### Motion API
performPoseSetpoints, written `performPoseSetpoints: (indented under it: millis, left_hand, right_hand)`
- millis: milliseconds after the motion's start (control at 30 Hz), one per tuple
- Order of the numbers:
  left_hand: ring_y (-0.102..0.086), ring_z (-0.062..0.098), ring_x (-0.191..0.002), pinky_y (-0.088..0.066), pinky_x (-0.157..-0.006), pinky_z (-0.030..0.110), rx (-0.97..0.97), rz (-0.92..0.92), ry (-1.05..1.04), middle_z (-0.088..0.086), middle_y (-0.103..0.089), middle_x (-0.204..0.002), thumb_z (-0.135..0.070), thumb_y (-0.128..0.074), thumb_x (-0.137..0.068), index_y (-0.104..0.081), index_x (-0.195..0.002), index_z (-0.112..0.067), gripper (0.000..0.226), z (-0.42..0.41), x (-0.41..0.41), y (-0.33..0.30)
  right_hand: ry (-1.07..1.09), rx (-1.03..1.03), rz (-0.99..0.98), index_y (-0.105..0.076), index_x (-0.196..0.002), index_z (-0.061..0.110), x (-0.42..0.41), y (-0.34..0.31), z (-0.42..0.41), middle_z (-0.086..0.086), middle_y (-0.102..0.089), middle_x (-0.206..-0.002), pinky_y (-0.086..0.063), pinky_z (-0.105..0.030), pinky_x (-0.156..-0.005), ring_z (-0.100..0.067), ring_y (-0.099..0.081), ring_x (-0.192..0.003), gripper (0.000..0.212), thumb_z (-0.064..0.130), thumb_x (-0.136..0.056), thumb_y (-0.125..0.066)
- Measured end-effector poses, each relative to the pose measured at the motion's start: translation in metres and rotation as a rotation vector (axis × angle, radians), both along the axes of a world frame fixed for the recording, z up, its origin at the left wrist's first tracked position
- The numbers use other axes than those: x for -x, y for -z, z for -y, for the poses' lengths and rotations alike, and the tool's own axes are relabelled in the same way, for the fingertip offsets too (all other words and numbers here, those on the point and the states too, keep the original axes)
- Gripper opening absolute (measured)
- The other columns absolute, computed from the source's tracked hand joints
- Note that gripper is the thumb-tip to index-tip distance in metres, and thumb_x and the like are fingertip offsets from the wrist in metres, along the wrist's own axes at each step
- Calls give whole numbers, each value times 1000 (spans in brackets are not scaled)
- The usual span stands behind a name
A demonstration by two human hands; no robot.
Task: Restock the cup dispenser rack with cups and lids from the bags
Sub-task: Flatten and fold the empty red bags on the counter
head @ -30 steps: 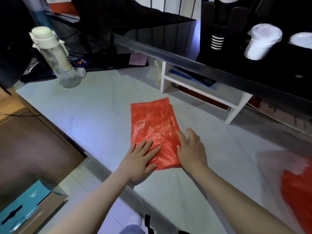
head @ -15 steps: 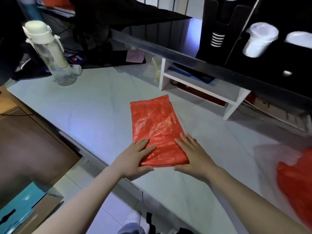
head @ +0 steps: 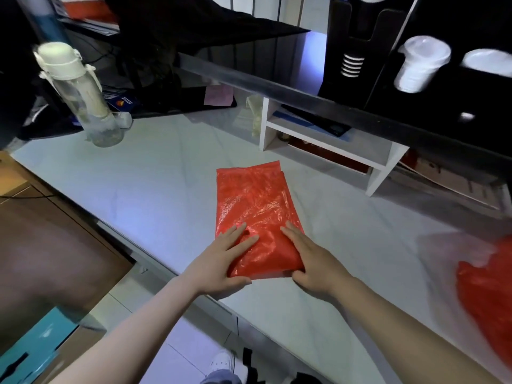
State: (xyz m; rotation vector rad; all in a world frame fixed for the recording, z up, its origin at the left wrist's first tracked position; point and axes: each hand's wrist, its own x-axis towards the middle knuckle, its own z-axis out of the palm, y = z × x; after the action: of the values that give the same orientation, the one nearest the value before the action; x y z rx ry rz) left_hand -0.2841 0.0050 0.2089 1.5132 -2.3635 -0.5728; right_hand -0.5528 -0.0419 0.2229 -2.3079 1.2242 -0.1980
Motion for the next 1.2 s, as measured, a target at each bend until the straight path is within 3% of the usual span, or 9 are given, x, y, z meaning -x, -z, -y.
performPoseSetpoints:
  millis: [267,400,500,600,767,867,1000,1100,1200]
  left_hand:
    - [-5,17,-147,-3,-118,25,-53,50,-14,0,-6,-159,-40,-55,-83,-22,-151,-23,77,3,-15,-4]
    - [-21,0,-138,-21,-113,24,-169,-67,-124,-18,-25,-152,-66,-62,-74,-31,-146,-36,84,-2,-22,-6]
    - [-62,6,-101,-48,-86,26,-153,-222,-359,-15,-67,-109,-51,-60,-78,-65,-113,-30,41,-1,-16,-9]
    - [-67,8,-77,-54,-77,36,-208,-498,-555,-8,-73,-79,-33,-63,-88,-69,-85,-22,13,5,-7,-10]
    - [-67,9,-72,-52,-75,31,-134,-572,-737,-7,-72,-75,-30,-71,-83,-37,-136,-35,63,11,3,-8]
    - [-61,11,-79,-46,-68,28,20,-330,-641,-10,-59,-117,-25,-69,-82,-28,-144,-41,76,13,8,-6]
    - [-60,30,-97,-50,-81,39,114,-77,-434,9,-32,-151,-10,-64,-80,-56,-133,-29,56,16,11,-3]
    - [-54,36,-105,-44,-94,42,87,24,-422,6,-33,-153,-38,-47,-87,-57,-133,-26,48,17,14,-3]
    - [-45,31,-116,-36,-103,39,-22,112,-410,-2,-19,-158,-59,-37,-91,-45,-141,-31,58,25,13,-4]
  right_hand:
    - [4,73,-45,-58,-126,25,18,-2,16,16,-28,-153,-28,-21,-110,-6,-31,-137,52,13,-76,-61]
    - [271,-53,312,-74,-97,27,13,-10,19,20,-67,-109,-41,-9,-91,2,-60,-104,28,5,-80,-66]
    - [440,-181,451,-67,-78,38,6,-12,23,22,-69,-74,-41,-2,-59,12,-62,-71,18,24,-88,-67]
    - [498,-116,370,-60,-76,32,0,-10,29,18,-64,-74,-38,-6,-53,8,-59,-62,15,37,-90,-62]
    - [613,-112,342,-35,-132,33,-11,0,35,19,-50,-88,-43,-18,-62,4,-52,-73,55,43,-87,-65]
    - [561,20,279,-32,-132,37,-9,8,33,13,-50,-104,-49,-27,-77,-3,-53,-93,56,40,-87,-65]
    - [279,371,131,-58,-118,25,0,10,29,-5,-47,-130,-50,-39,-92,-26,-53,-115,34,26,-86,-68]
    - [-68,280,-50,-44,-141,32,16,14,23,7,-28,-155,-26,-37,-114,-17,-24,-143,64,60,-85,-56]
    - [-78,119,-145,-17,-149,42,24,16,20,23,-4,-156,-6,-25,-115,2,1,-143,90,78,-72,-46]
